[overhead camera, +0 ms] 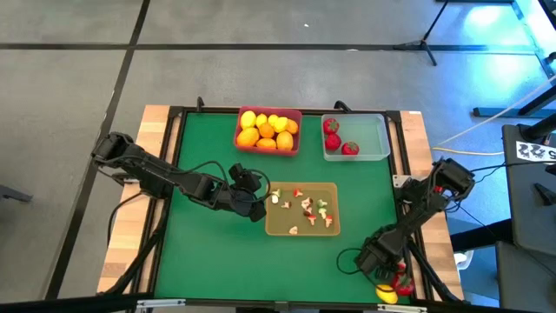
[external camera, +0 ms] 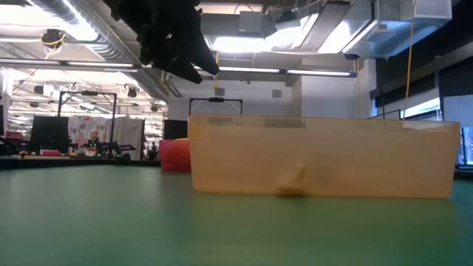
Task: Sort produce into baskets
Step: Put the red mushroom into the orange bin
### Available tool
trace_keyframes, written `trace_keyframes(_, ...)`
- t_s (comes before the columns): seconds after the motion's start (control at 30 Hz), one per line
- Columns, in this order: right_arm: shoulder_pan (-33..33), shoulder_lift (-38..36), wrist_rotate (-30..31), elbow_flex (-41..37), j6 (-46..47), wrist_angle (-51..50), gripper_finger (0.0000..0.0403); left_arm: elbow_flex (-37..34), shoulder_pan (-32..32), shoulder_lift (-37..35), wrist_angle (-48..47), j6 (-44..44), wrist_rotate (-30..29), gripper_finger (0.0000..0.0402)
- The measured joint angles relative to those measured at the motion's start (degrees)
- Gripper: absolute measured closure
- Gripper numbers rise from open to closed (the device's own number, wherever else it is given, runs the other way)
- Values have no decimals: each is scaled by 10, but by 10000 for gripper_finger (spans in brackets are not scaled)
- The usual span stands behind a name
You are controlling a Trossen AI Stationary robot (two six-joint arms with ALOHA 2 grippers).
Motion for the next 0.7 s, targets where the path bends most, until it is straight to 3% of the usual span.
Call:
trace_keyframes(0.17, 10, -1, -27, -26, 12, 35, 279, 0, 0, 0, 0, 0, 0, 93)
trace_keyframes(0.43, 12, -1, -3, -7, -37, 9, 390, 0, 0, 0, 0, 0, 0, 94)
trace_keyframes(0.7, 5, -34, 95, 58, -110, -124, 389, 0, 0, 0, 0, 11, 0, 94)
